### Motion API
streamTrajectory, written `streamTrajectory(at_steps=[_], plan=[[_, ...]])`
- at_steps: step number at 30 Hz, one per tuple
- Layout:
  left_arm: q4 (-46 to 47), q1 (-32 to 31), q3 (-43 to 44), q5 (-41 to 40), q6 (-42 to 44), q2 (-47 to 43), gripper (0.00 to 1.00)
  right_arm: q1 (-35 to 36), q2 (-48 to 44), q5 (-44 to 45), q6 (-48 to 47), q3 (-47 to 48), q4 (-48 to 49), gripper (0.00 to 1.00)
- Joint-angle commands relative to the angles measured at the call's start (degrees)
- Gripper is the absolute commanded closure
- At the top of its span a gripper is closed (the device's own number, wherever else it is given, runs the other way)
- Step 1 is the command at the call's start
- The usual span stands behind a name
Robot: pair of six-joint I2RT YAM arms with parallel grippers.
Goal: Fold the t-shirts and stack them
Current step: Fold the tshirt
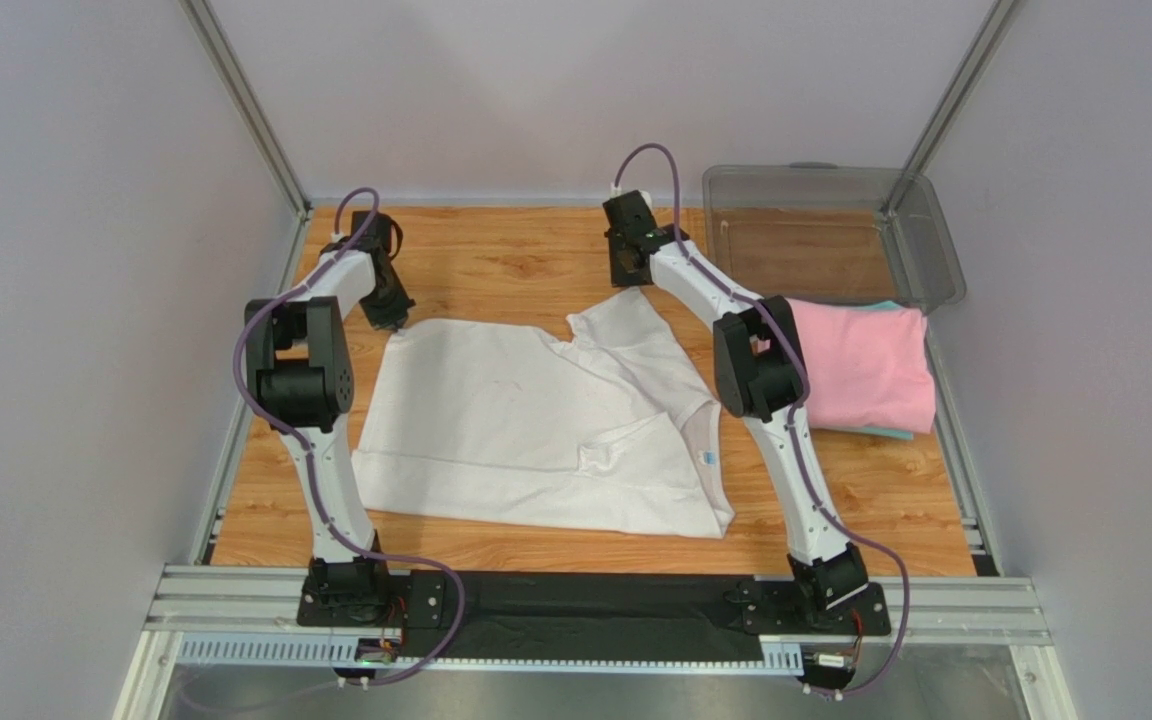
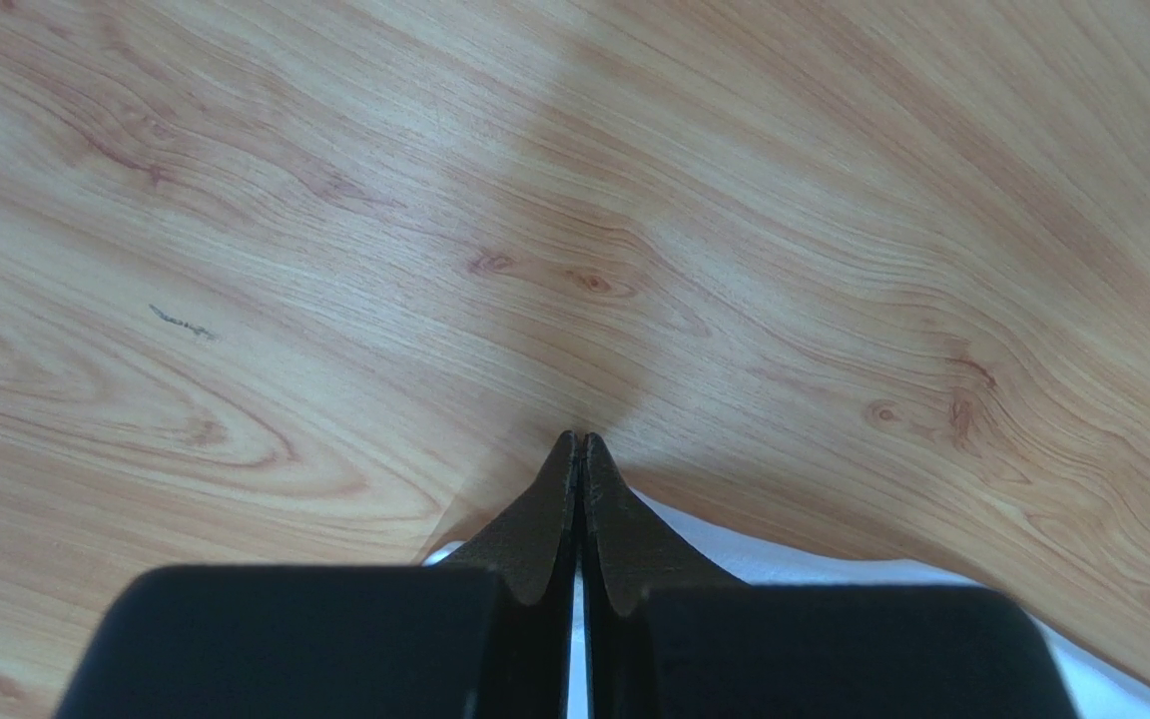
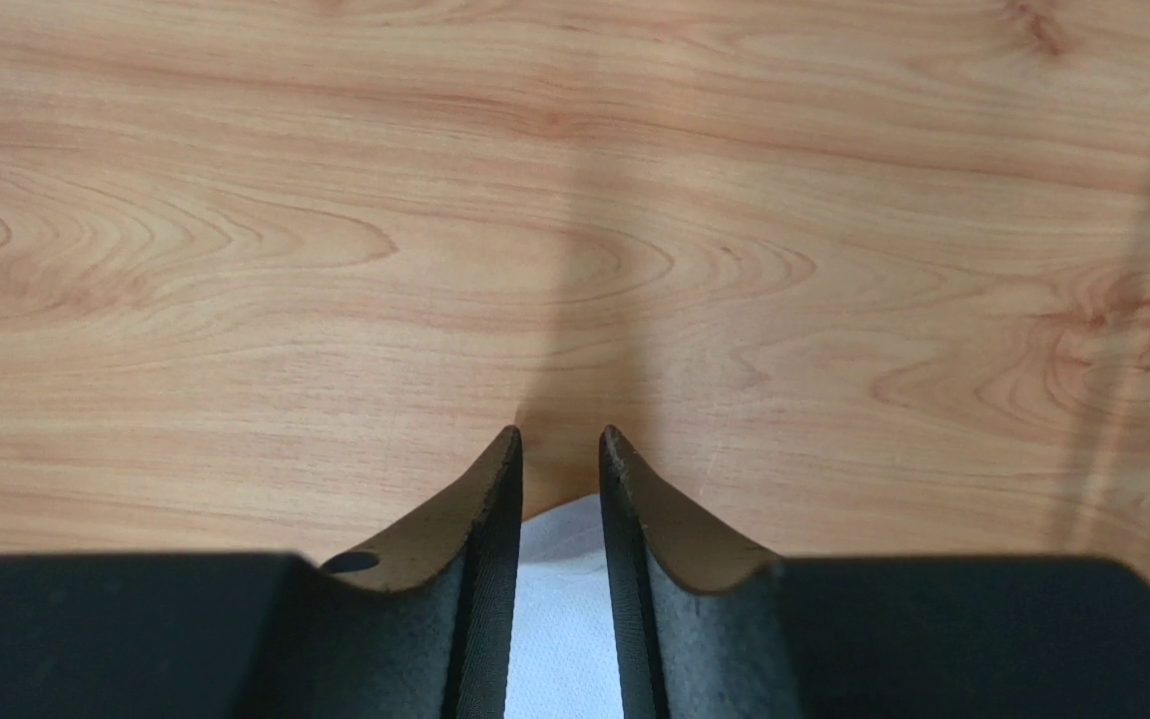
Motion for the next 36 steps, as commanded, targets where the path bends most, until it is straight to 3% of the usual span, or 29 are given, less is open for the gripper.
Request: streamTrajectory(at_steps=[1,4,7,10,16,29,33,36], plan=[[-0.3,0.1,-0.2,-1.0,1.2,-1.4,1.0,0.1,-2.7,0.0,-0.2,-3.1,-2.9,0.74],[-0.3,0.1,-0.1,-0.9,1.1,-1.4,1.0,0.1,-3.8,2.0,-0.5,-3.7,-3.7,0.78],[-0.4,0.0,-0.1,-1.0,1.1,-1.4,1.0,0.0,-4.4,1.9,-0.4,-4.4,-5.1,0.71],[-0.4,0.1,0.0,-0.6,0.8,-1.4,1.0,0.0,-4.8,1.9,-0.5,-6.0,-5.2,0.71],[-0.4,0.1,-0.1,-0.4,0.7,-1.5,1.0,0.1,-4.7,-1.3,-0.2,-5.6,-5.2,1.0],[-0.5,0.2,-0.2,-1.2,0.8,-2.1,1.0,-1.4,-6.1,4.5,-5.0,0.7,-0.4,1.0],[-0.5,0.3,-0.2,-1.1,0.9,-1.9,1.0,-2.5,-6.3,2.7,-6.1,1.3,0.5,1.0],[-0.5,0.3,-0.2,-1.2,0.9,-2.1,1.0,-3.0,-7.2,-4.1,-6.2,-1.1,-0.2,0.97]])
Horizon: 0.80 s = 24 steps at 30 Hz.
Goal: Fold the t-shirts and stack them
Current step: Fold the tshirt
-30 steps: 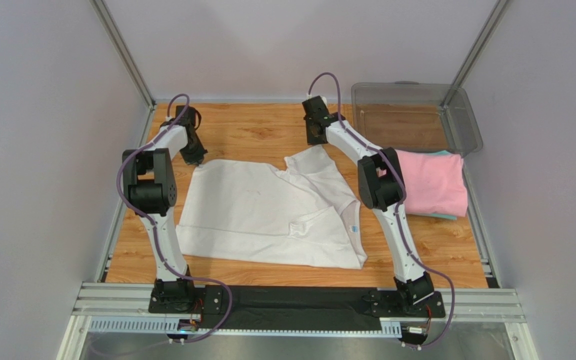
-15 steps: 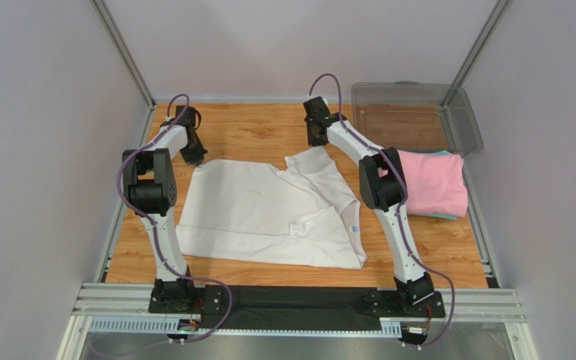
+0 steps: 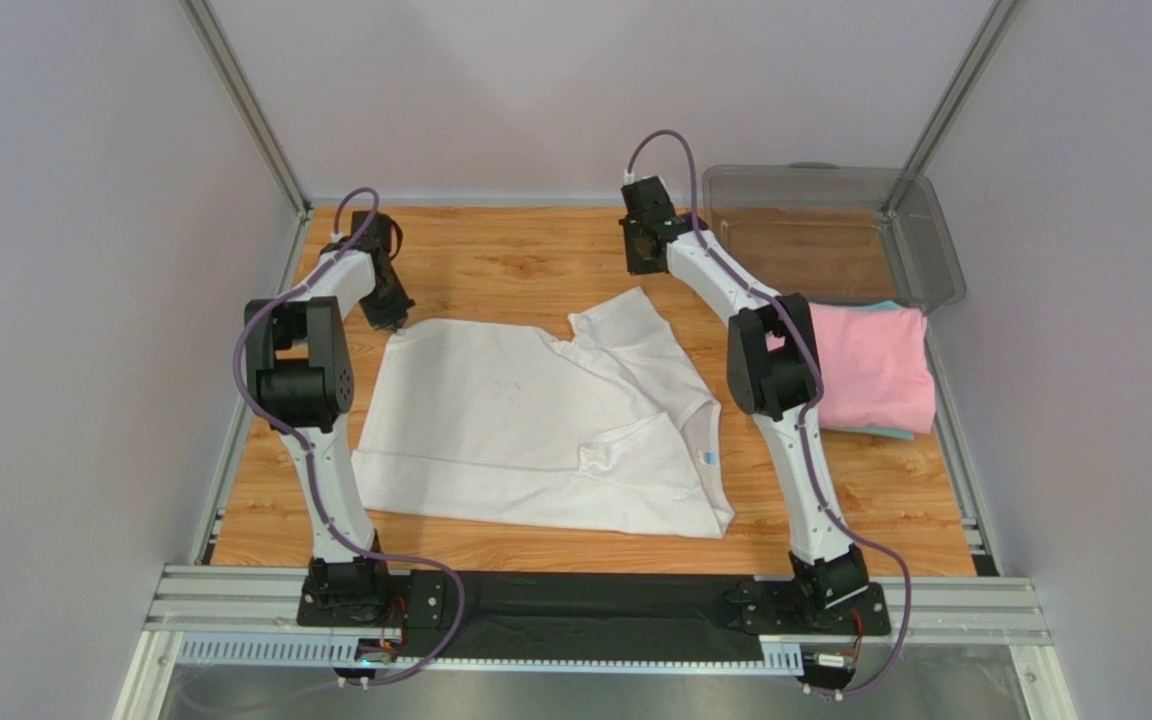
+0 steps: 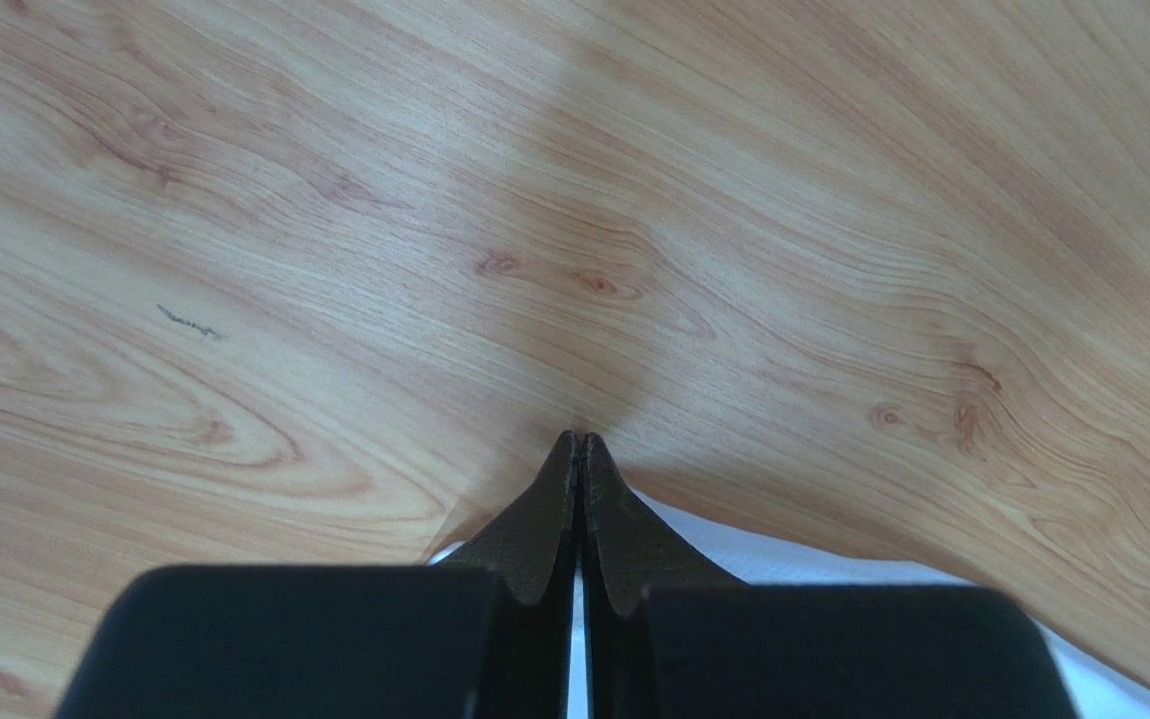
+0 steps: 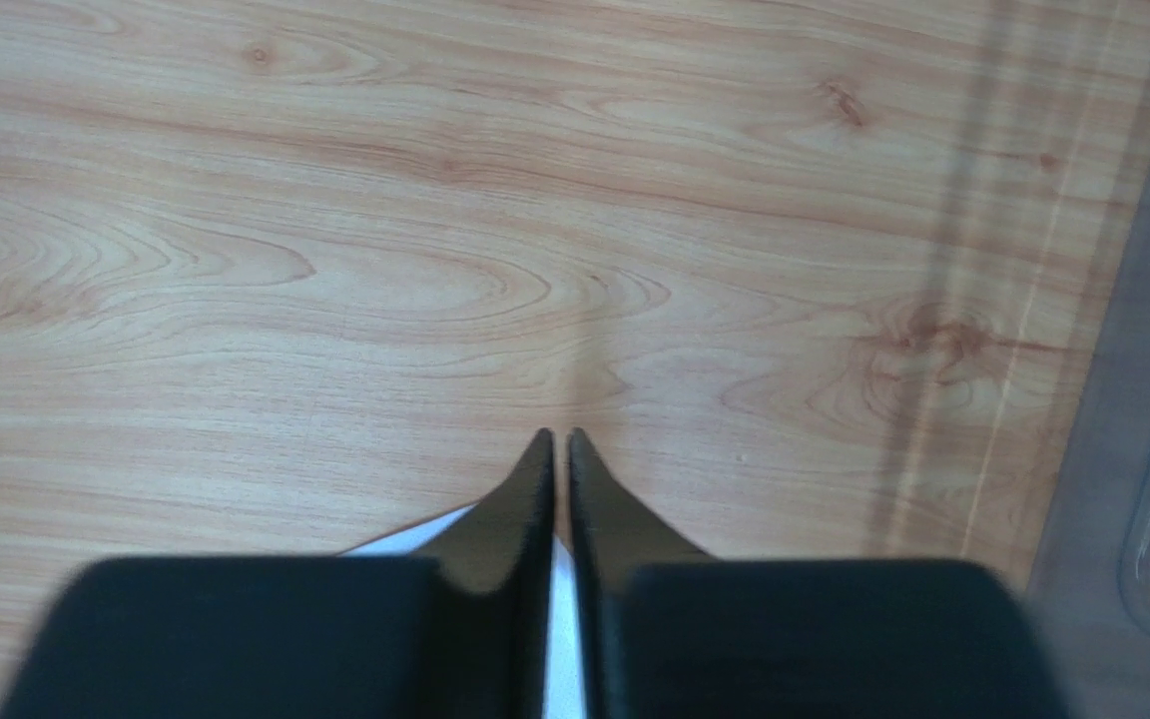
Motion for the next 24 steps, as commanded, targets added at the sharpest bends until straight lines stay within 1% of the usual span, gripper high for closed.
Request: streamTrajectory(at_steps=[1,2,3,5,7,11,12,13,14,15,17,19,24], plan=[[-0.4,0.2,-0.2,-1.0,1.1,-2.1,1.0,-0.8,-4.2,-8.1,-2.0,-1.3,1.3,0.85],[-0.3,0.3,-0.2,-0.9,1.0,-2.0,1.0,-0.8,-4.7,-9.6,-2.0,-2.4,1.6,0.76],[-0.4,0.3,-0.2,-0.7,1.0,-2.0,1.0,-0.8,-4.7,-10.7,-2.0,-3.3,1.4,0.7],[-0.3,0.2,-0.2,-0.4,0.9,-2.0,1.0,-0.8,-4.6,-11.3,-2.0,-4.0,1.0,0.71],[-0.3,0.2,-0.2,-0.4,0.9,-1.9,1.0,-0.8,-4.5,-11.9,-2.0,-5.4,0.7,0.59],[-0.3,0.3,-0.2,-0.3,0.7,-1.9,1.0,-0.9,-3.9,-12.1,-2.0,-6.7,0.5,0.58],[-0.3,0.3,-0.1,-0.2,0.7,-1.8,1.0,-0.8,-3.8,-14.3,-2.0,-6.7,0.1,0.58],[-0.3,0.4,-0.1,-0.2,0.8,-1.8,1.0,-0.8,-3.7,-14.6,-1.9,-6.7,0.0,0.58],[-0.3,0.3,-0.1,-0.2,0.8,-1.8,1.0,-0.7,-3.6,-14.9,-1.6,-7.0,-0.1,0.61],[-0.4,0.4,-0.1,-0.2,0.8,-1.9,1.0,-0.7,-3.5,-14.8,-1.6,-7.3,-0.2,0.77],[-0.3,0.4,0.0,-0.2,0.7,-1.7,1.0,-0.7,-3.6,-13.7,-1.2,-7.8,-0.4,0.93],[-0.3,0.3,-0.1,-0.2,0.6,-1.8,1.0,-0.7,-3.8,-13.1,-1.0,-8.1,-0.6,0.99],[-0.3,0.3,-0.1,-0.1,0.7,-1.7,1.0,-0.7,-4.9,-9.2,-2.0,-7.3,0.8,1.0]])
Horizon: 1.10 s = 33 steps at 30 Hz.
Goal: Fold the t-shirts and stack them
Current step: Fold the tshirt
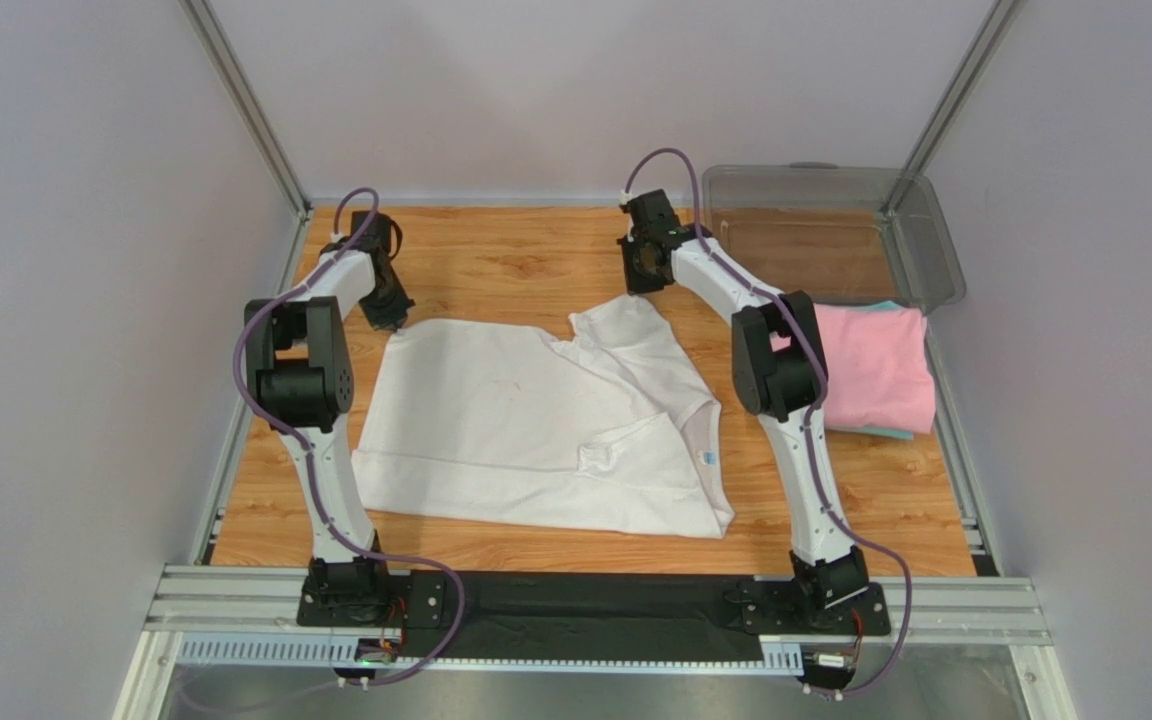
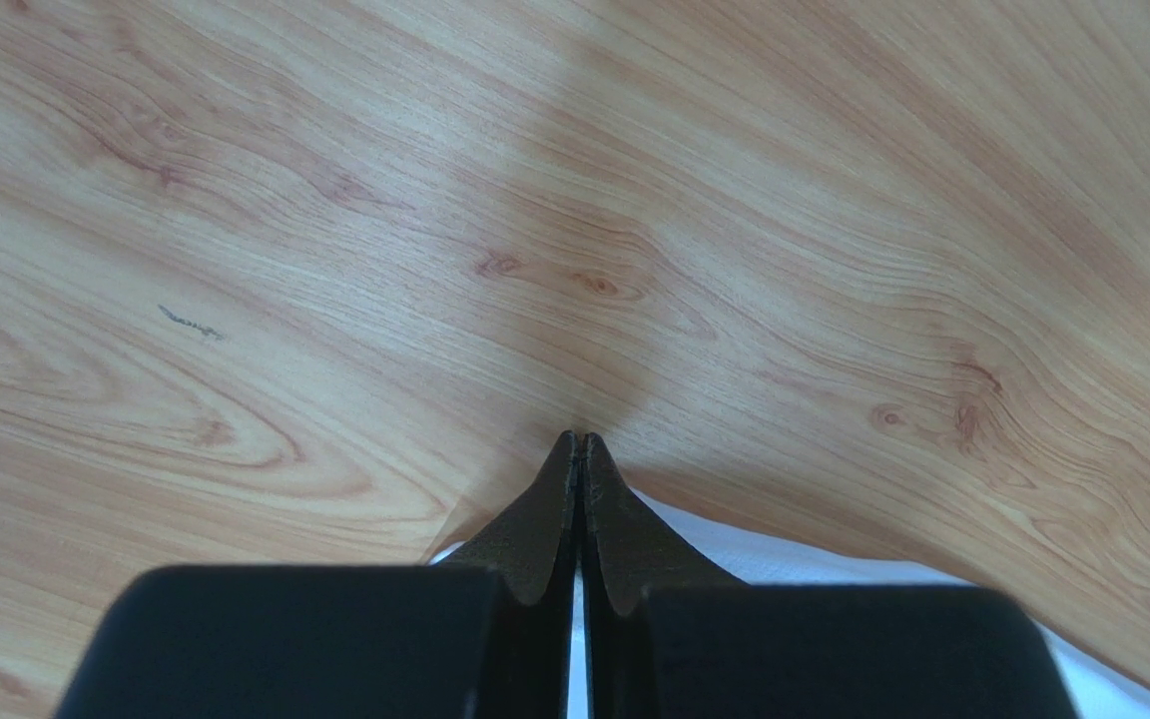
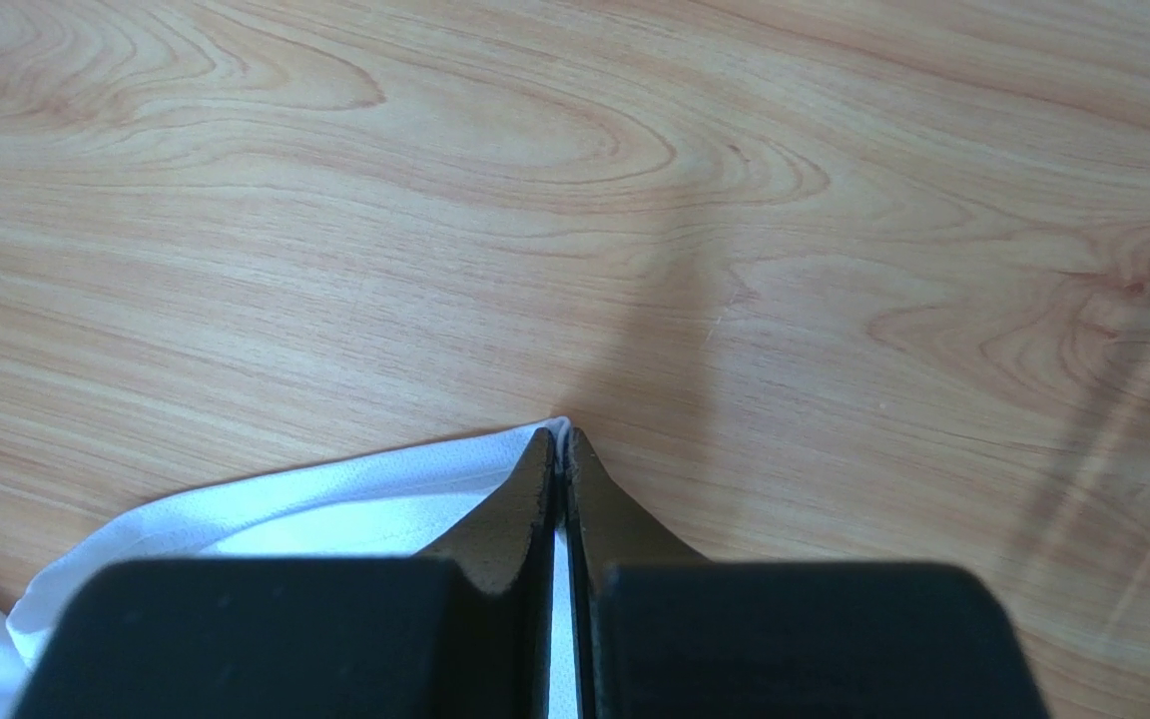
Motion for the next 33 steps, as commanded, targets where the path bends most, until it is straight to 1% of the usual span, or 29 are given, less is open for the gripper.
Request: streamTrajectory(at_steps=[1,6,13,16,19,20,23,26,30,33], plan=[[-0.4,0.2,-0.1,-0.3,0.8,-1.7,1.0,0.2,-2.5,3.8,-1.2,1.1,0.5,1.0],[-0.4,0.3,0.0,-0.9,0.8,-1.5,1.0,-0.3,-0.1,7.7,-1.9,7.3,0.2,1.0],[-1.1,0.7,0.0,-1.7,0.8,-1.7,1.0,-1.6,1.1,11.5,-2.2,7.9,0.7,1.0],[-1.1,0.8,0.0,-1.4,0.6,-1.9,1.0,-2.2,1.1,9.8,-2.3,7.8,1.1,1.0],[-1.1,0.8,0.1,-0.7,0.5,-2.1,1.0,-2.2,0.7,5.6,-4.2,6.9,2.3,1.0],[-1.1,0.9,0.1,0.0,0.5,-2.4,1.0,-2.1,0.5,4.0,-4.6,6.2,2.9,1.0],[-1.0,0.8,-0.7,0.4,0.0,-3.4,1.0,-2.1,-1.4,3.3,-4.7,3.8,4.0,1.0],[-0.8,0.9,-1.7,0.0,-0.6,-4.7,1.0,-2.0,-5.2,2.1,-4.7,0.5,5.6,1.0],[-0.5,0.8,-3.4,0.3,-1.4,-7.1,1.0,-1.2,-12.7,0.2,-5.7,-7.9,8.0,1.0],[0.1,0.8,-5.4,1.0,-2.0,-9.8,1.0,-0.3,-17.5,-2.4,-6.3,-11.7,8.8,1.0]])
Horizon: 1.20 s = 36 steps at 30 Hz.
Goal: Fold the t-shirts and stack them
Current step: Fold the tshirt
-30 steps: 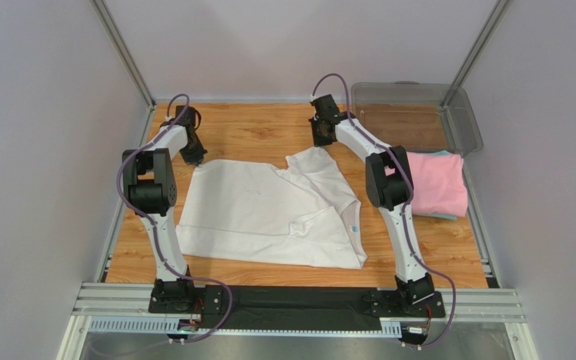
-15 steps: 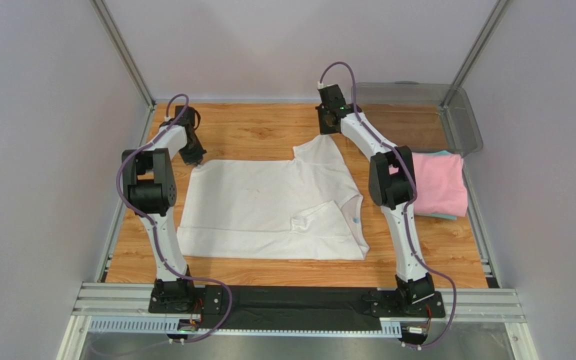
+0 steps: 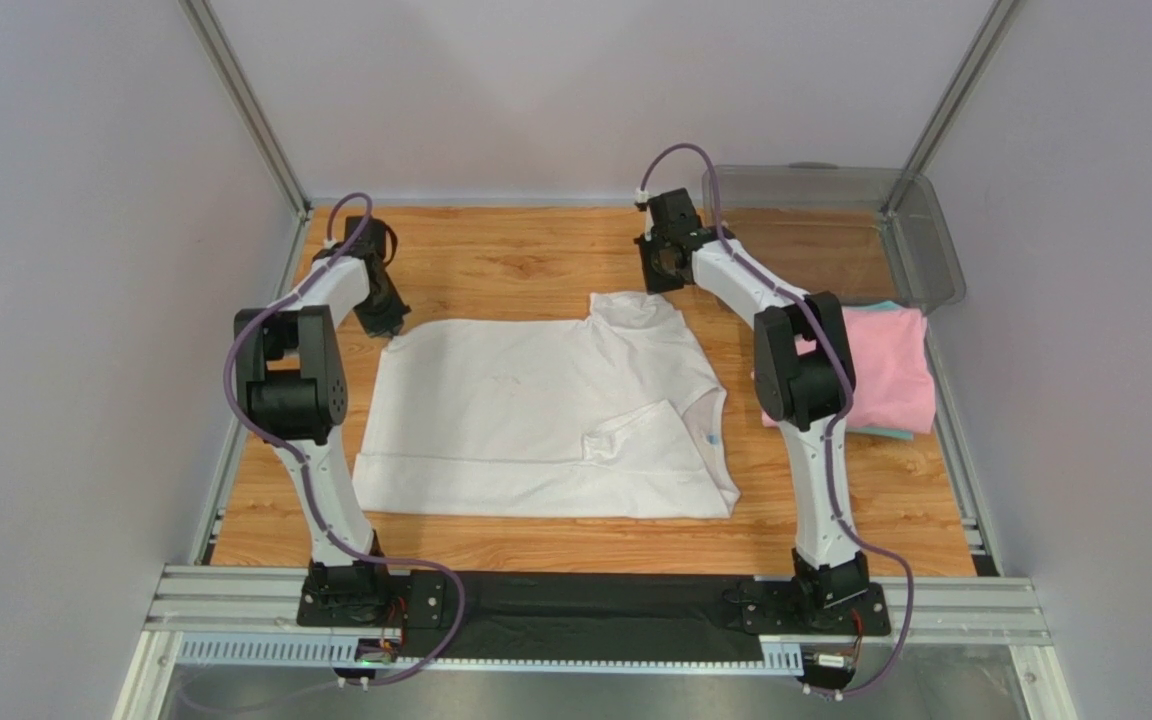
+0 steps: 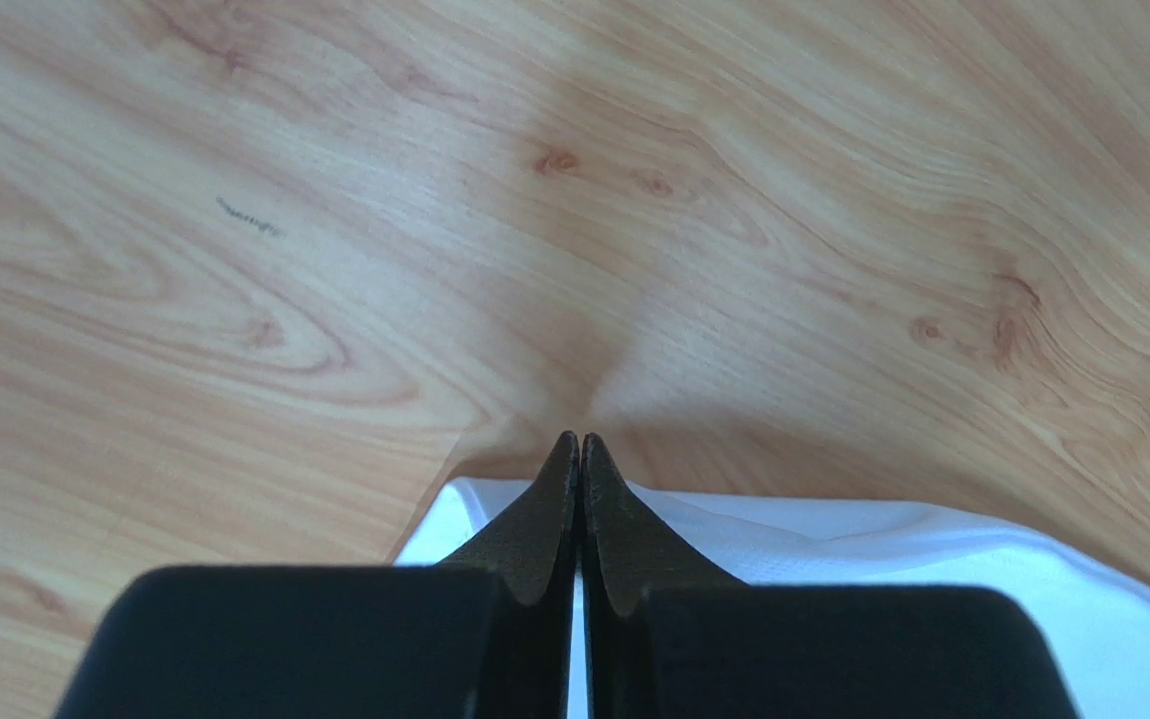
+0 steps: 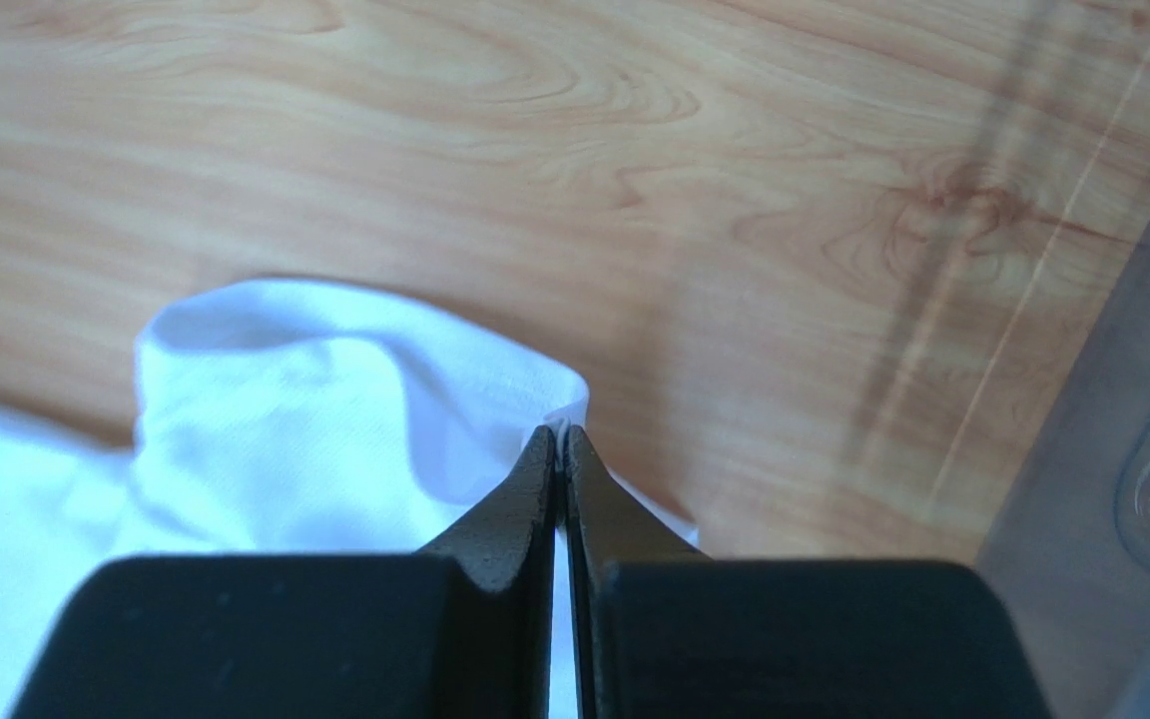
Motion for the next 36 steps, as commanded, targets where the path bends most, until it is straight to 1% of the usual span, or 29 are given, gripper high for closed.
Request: streamTrajectory(at_steps=[1,7,8,10,11,12,14,15,17,18,21,28,32,36], plan=[[1.0,0.4,-2.7,0.5,-1.2,-7.2,1.0,1.6,-10.5,-4.1,-2.1,-4.2,4.8,1.0],[2.9,0.4,-9.8,-0.3,-1.2,-14.9,1.0,4.0,-21.3,-3.6,-2.0,-15.2,5.3,1.0],[3.2,0.5,-11.1,-0.1,-1.7,-16.1,1.0,4.4,-22.8,-2.5,-1.3,-19.3,5.9,1.0],[4.6,0.5,-15.1,0.8,-2.0,-19.2,1.0,5.7,-27.7,-2.1,-0.7,-23.4,7.1,1.0],[4.9,0.4,-16.4,0.9,-2.5,-20.3,1.0,6.2,-29.4,-1.9,0.3,-27.1,7.5,1.0],[5.4,0.4,-17.5,0.5,-2.7,-21.4,1.0,7.0,-32.7,0.0,1.0,-29.2,7.6,1.0],[5.6,0.4,-20.8,-0.4,-3.1,-24.3,1.0,7.7,-36.0,0.6,2.6,-32.8,7.8,1.0],[5.6,0.4,-21.9,-0.7,-3.1,-25.2,1.0,8.3,-39.2,0.4,4.0,-36.7,7.8,1.0],[5.7,0.5,-25.5,-2.1,-3.7,-28.2,1.0,9.1,-44.1,0.7,5.1,-40.9,8.5,1.0],[6.0,0.4,-26.6,-2.8,-4.0,-29.2,1.0,10.1,-45.6,0.9,5.8,-44.3,8.7,1.0],[6.3,0.4,-30.1,-3.4,-4.6,-32.2,1.0,12.5,-50.8,1.6,6.5,-49.6,8.5,1.0],[6.4,0.4,-33.9,-4.8,-5.0,-36.2,1.0,15.1,-59.9,4.0,9.6,-56.9,5.4,1.0],[5.5,0.4,-34.5,-6.2,-5.1,-37.3,1.0,15.8,-63.8,3.4,10.0,-58.7,3.6,1.0],[4.9,0.5,-34.2,-7.5,-5.0,-38.5,1.0,16.4,-65.8,3.6,10.2,-58.7,2.0,1.0]])
